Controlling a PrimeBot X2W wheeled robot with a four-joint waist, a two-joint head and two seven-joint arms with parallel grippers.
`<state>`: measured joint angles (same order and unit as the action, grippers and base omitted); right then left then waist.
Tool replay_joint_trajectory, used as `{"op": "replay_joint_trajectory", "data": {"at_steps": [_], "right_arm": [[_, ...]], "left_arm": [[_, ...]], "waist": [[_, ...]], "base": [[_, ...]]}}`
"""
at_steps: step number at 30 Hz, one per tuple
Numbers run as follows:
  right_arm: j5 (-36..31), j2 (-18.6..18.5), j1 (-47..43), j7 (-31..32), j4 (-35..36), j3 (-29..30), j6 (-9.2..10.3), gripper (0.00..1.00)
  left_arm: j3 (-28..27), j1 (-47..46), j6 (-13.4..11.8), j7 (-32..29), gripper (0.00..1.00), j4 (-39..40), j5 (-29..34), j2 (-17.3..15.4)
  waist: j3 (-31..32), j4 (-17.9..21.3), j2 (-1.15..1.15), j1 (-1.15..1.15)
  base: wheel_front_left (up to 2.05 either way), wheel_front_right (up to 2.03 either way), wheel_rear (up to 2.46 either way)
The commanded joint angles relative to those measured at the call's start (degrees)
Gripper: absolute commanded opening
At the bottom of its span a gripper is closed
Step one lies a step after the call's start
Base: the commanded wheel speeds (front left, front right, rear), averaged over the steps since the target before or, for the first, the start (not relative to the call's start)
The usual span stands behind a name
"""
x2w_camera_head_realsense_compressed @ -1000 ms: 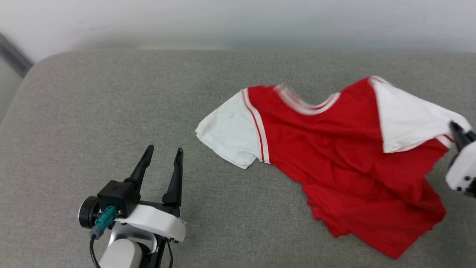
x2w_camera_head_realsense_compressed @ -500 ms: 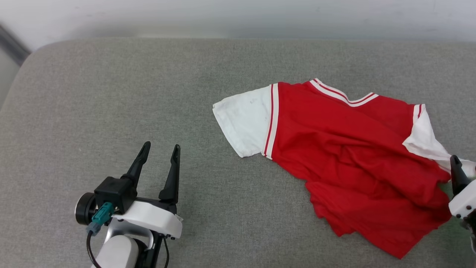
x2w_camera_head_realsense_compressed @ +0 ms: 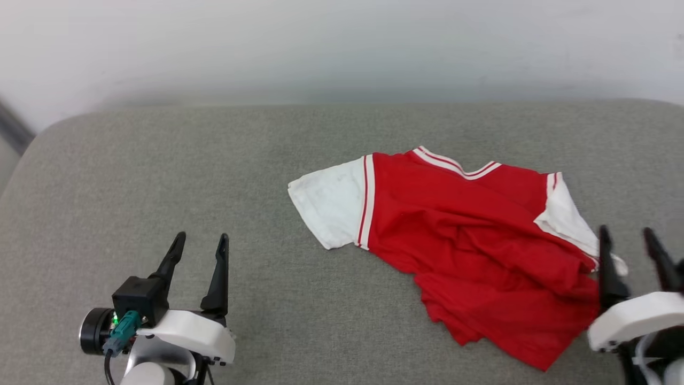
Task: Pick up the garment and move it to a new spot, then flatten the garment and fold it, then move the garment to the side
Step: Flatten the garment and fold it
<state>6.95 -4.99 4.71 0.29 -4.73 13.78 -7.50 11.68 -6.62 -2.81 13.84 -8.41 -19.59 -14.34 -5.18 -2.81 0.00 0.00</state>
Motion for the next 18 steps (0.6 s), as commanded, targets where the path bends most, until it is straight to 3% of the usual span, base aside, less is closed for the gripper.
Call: {"op": "replay_joint_trajectory", "data": {"at_steps": [1, 9, 18], "right_arm": [[-0.59, 0.61, -1.32, 0.0, 1.37, -2.28, 0.02, 1.0], [0.48, 1.37, -4.55, 1.12, 7.99, -11.44, 0.03, 1.0], [1.15, 2.03, -2.56, 2.16, 13.29, -15.48, 0.02, 1.0]], "left_arm": [[-0.36, 0.8, -0.54, -0.56, 1.0, 0.41, -0.12, -0.58], [0.29, -3.17, 0.82, -7.67, 1.0, 1.58, -0.43, -3.61], [2.06, -17.23, 7.16, -23.43, 1.0, -0.65, -5.15, -7.63]], "waist": [[1.43, 1.4, 0.0, 0.0], [1.61, 3.66, 0.0, 0.0], [-4.8, 7.72, 0.0, 0.0]], "base": [[0.0, 0.0, 0.0], [0.0, 0.0, 0.0], [0.0, 0.0, 0.0]]}}
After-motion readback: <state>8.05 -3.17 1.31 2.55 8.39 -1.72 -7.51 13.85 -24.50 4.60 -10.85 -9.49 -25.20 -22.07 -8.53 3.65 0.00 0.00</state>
